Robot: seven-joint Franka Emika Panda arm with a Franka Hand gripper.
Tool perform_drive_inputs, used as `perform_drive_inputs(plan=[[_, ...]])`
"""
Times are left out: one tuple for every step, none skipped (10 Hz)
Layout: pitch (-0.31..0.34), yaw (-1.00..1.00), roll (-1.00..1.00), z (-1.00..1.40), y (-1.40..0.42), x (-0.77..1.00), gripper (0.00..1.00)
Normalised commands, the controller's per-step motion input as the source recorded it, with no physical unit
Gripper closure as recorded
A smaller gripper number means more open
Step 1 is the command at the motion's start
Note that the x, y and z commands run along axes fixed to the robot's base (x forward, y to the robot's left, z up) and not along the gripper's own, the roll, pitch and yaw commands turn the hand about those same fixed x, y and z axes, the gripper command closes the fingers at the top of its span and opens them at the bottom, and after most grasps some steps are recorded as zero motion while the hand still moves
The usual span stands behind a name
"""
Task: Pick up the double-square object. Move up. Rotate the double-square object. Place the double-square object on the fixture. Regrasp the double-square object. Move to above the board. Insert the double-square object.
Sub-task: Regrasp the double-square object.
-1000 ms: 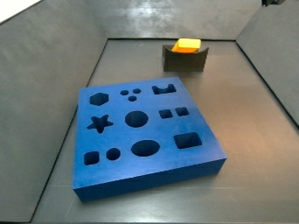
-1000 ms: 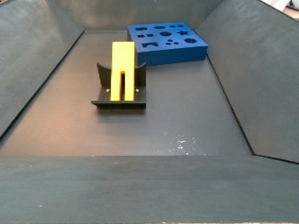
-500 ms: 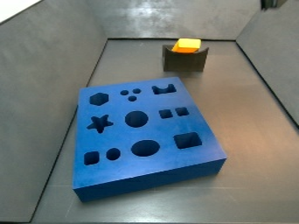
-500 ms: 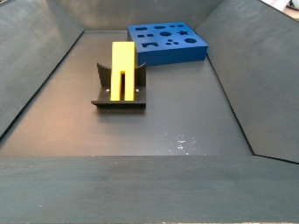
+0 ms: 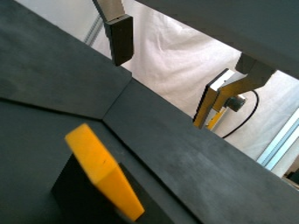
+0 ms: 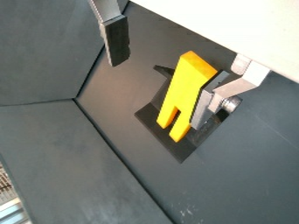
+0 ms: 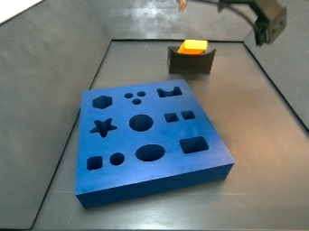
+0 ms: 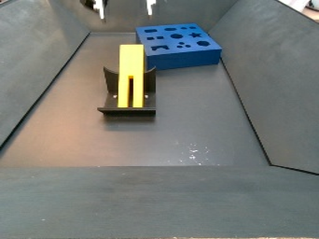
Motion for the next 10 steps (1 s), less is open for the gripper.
perform_drive_inputs(plan=[[-0.134,0.02,0.09,-1.0,0.02,0.08,0.0],[-0.117,-0.03,0.07,-1.0,0.02,0.09,0.0],[-0.109,-0.04,0.07,-1.0,0.02,0.09,0.0],[-0.081,-0.05,0.07,-0.98,0.02,0.09,0.0],[-0.066,-0.06,0.06,-0.85,0.01,0.08,0.0],[-0.037,-0.06,0.06,-0.68,0.01,0.06,0.0],[-0.019,-0.05,0.07,-0.55,0.0,0.06,0.0],[-0.004,-0.04,0.06,-0.39,0.0,0.06,0.0],[0.003,-0.03,0.06,-0.31,0.0,0.06,0.0],[0.0,0.0,0.0,0.0,0.0,0.0,1.0]])
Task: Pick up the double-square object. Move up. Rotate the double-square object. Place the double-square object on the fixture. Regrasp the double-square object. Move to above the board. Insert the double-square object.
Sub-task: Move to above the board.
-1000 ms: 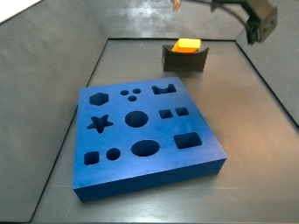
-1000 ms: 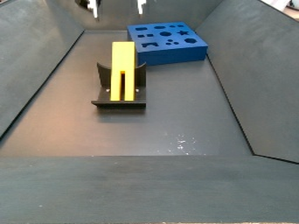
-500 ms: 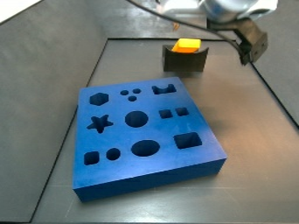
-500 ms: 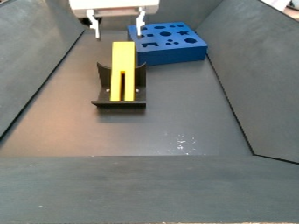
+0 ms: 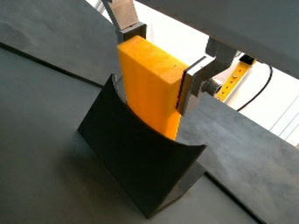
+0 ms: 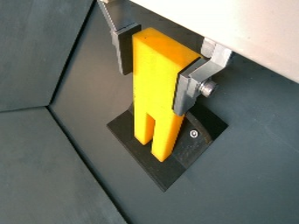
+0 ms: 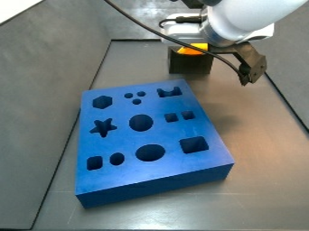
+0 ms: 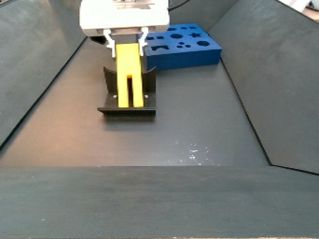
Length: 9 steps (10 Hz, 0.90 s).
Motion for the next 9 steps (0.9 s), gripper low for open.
perform_drive_inputs(plan=[[0.409,0.03,-0.04,1.0,0.06,-0.11,1.0],[0.387,0.06,-0.06,1.0,0.05,-0.11,1.0],[0.332,0.14,-0.08,1.0,0.05,-0.1,1.0],[0.296,0.18,-0.07,1.0,0.05,-0.09,1.0],[0.195,0.25,-0.06,1.0,0.04,-0.08,1.0],[0.163,0.26,-0.06,1.0,0.04,-0.08,1.0],[0.091,0.25,-0.04,1.0,0.03,-0.07,1.0],[0.044,0.24,-0.03,1.0,0.03,-0.06,1.0],[-0.007,0.2,-0.02,1.0,0.02,-0.05,1.0]])
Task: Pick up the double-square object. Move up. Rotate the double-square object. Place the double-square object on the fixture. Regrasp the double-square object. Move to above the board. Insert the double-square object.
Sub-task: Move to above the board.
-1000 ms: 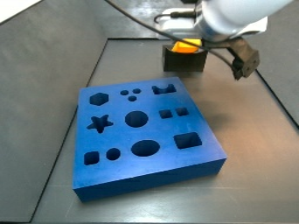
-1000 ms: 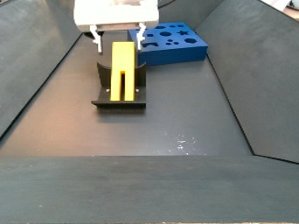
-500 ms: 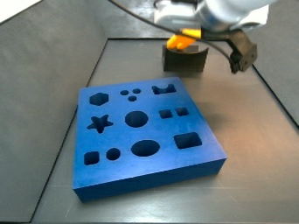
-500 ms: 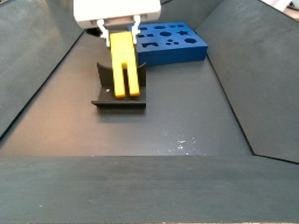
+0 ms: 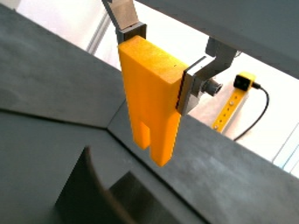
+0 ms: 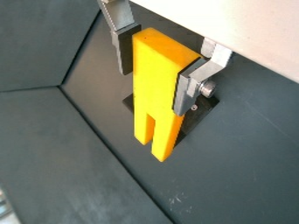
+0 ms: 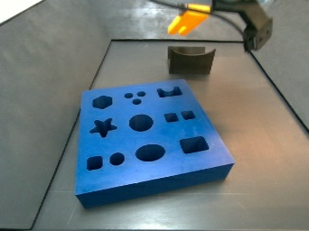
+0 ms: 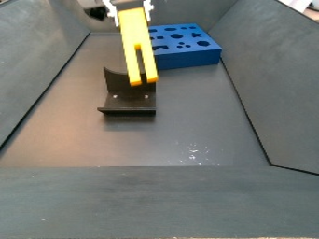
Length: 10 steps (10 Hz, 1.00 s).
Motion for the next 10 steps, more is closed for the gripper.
perform_drive_inputs(plan=[[-0.033,0.16,-0.02,1.0,0.02,-0.04,1.0],[-0.054,0.11,-0.02,1.0,0.01,-0.03,1.0],[-0.058,0.09,-0.01,1.0,0.01,-0.03,1.0],[-0.057,0.03,-0.02,1.0,0.0,-0.03,1.0],[-0.052,0.01,-0.02,1.0,0.0,-0.03,1.0],[-0.033,-0.03,-0.03,0.85,0.0,-0.03,1.0],[-0.023,-0.04,-0.03,0.76,0.0,-0.03,1.0],[0.003,-0.05,-0.03,0.58,0.0,-0.04,1.0],[0.021,-0.05,-0.03,0.44,-0.01,-0.03,1.0],[0.042,-0.04,-0.04,0.24,0.0,-0.03,1.0]])
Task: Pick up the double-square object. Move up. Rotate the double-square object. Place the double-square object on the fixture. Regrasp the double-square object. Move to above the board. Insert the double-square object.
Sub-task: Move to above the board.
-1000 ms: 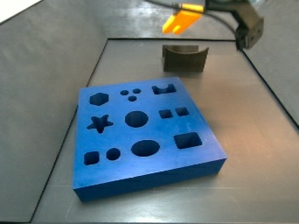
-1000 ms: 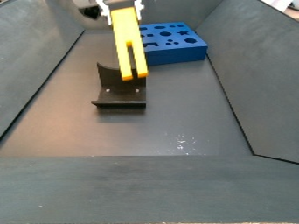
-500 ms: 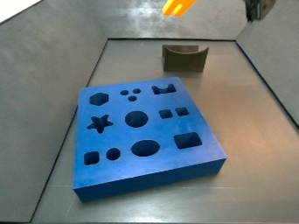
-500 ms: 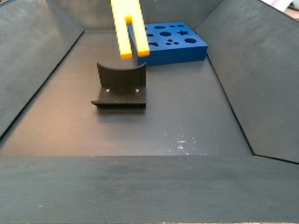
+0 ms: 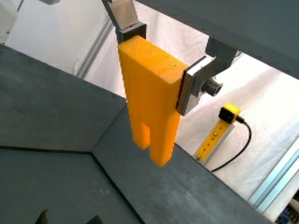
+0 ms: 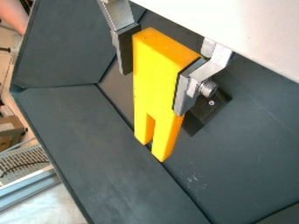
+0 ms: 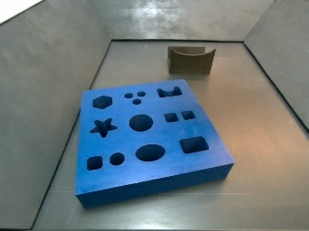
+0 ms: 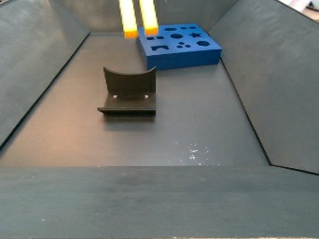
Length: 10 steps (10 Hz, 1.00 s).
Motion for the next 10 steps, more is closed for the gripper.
perform_drive_inputs(plan=[[-0.139,-0.13,-1.0,0.35,-1.0,-0.57,1.0],[-0.145,-0.13,-1.0,0.34,-1.0,-0.58,1.0],[-0.15,-0.14,-1.0,0.36,-1.0,-0.63,1.0],[-0.152,-0.15,-1.0,0.34,-1.0,-0.64,1.0],[-0.147,-0.16,-1.0,0.35,-1.0,-0.64,1.0],[-0.14,-0.17,-1.0,0.35,-1.0,-0.66,1.0],[-0.129,-0.18,-1.0,0.35,-1.0,-0.69,1.0],[-0.124,-0.19,-1.0,0.26,-0.75,-0.55,1.0],[-0.116,-0.19,-1.0,0.12,-0.35,-0.31,1.0],[-0.102,-0.19,-1.0,0.06,-0.18,-0.19,1.0]])
